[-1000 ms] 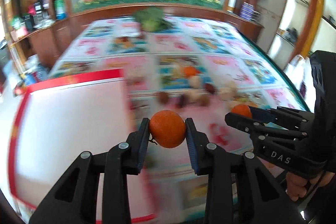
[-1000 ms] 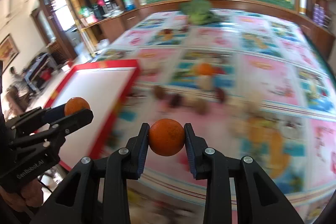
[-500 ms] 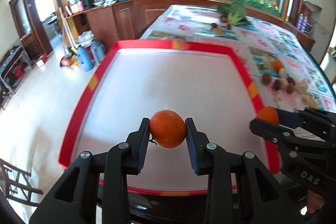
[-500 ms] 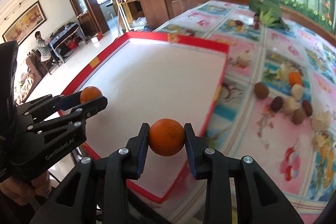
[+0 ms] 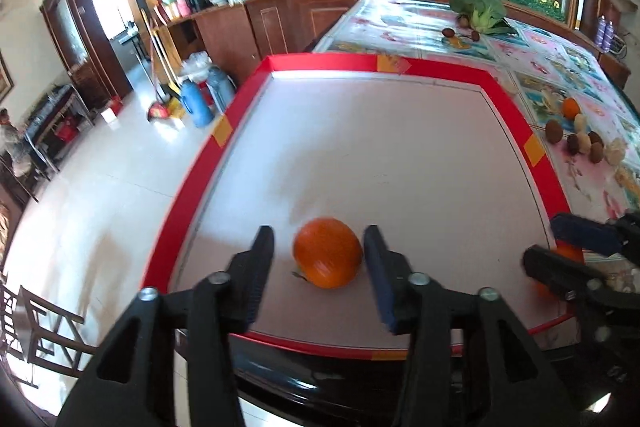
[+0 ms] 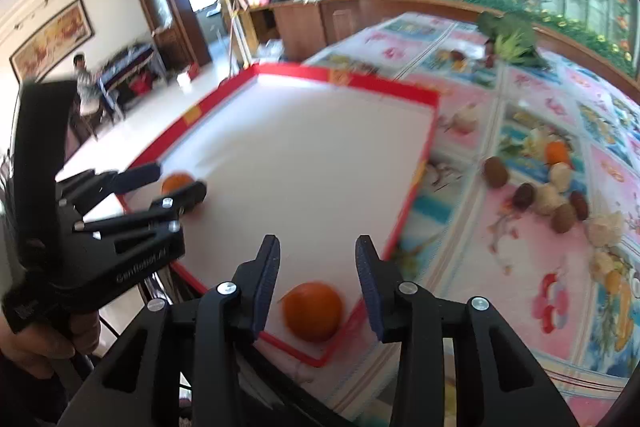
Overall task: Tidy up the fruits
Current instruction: 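Carry the orange with the left gripper into the red-rimmed tray and release, then return the left gripper from the tray to the fruit on the table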
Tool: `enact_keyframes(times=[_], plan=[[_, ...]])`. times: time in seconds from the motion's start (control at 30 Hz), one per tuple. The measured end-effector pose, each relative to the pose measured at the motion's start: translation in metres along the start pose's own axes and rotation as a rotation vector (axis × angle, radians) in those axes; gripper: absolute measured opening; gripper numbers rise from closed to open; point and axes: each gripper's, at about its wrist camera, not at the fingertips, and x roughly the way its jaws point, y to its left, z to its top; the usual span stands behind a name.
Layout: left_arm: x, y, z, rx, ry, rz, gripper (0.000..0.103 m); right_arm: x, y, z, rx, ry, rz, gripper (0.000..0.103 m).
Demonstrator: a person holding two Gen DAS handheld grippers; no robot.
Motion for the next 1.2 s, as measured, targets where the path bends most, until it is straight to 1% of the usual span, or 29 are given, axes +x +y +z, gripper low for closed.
enact_keyframes(times=[0.03,0.07,0.13,0.17,0.2,0.3,0.37,0.43,0.5,0.6,0.63,0.8,0.9,1.03,1.2], plan=[[-0.001,0.000,0.000,0.007,-0.010,0.020,0.059,-0.004,-0.004,0.002,0.013,-0.016,-0.010,0.041],[-0.004,0.000,0.000,0.010,-0.023,0.032,0.061,-0.008,-0.010,0.004,0.033,-0.036,-0.026,0.041],[-0.008,0.001,0.001,0.015,-0.041,0.044,0.062,-0.013,-0.019,0.006,0.067,-0.061,-0.055,0.044],[-0.010,0.001,0.002,0.018,-0.046,0.050,0.063,-0.014,-0.025,0.007,0.087,-0.068,-0.085,0.047],[-0.010,0.001,0.002,0.018,-0.049,0.052,0.064,-0.013,-0.030,0.007,0.101,-0.069,-0.123,0.048],[-0.012,-0.001,0.005,0.021,-0.055,0.051,0.065,-0.006,-0.039,0.004,0.106,-0.042,-0.227,0.048],[-0.013,-0.002,0.006,0.023,-0.057,0.048,0.066,0.001,-0.044,-0.001,0.109,-0.006,-0.257,0.048],[-0.013,-0.003,0.006,0.025,-0.058,0.050,0.066,0.009,-0.044,-0.006,0.107,0.039,-0.251,0.048],[-0.013,-0.004,0.007,0.024,-0.056,0.050,0.066,0.011,-0.041,-0.009,0.094,0.050,-0.234,0.048],[-0.013,-0.004,0.007,0.024,-0.054,0.055,0.066,0.011,-0.030,-0.011,0.037,0.037,-0.253,0.047],[-0.013,-0.004,0.007,0.023,-0.053,0.055,0.066,0.011,-0.028,-0.011,0.028,0.036,-0.247,0.047],[-0.014,-0.005,0.007,0.024,-0.059,0.045,0.066,0.009,-0.025,-0.014,0.033,0.042,-0.214,0.047],[-0.017,-0.008,0.008,0.031,-0.070,0.038,0.067,0.010,-0.023,-0.015,0.032,0.045,-0.211,0.047],[-0.021,-0.011,0.009,0.038,-0.084,0.025,0.071,0.010,-0.018,-0.015,0.020,0.046,-0.204,0.047],[-0.028,-0.019,0.012,0.050,-0.103,0.007,0.071,0.006,-0.018,-0.012,0.007,0.036,-0.196,0.047]])
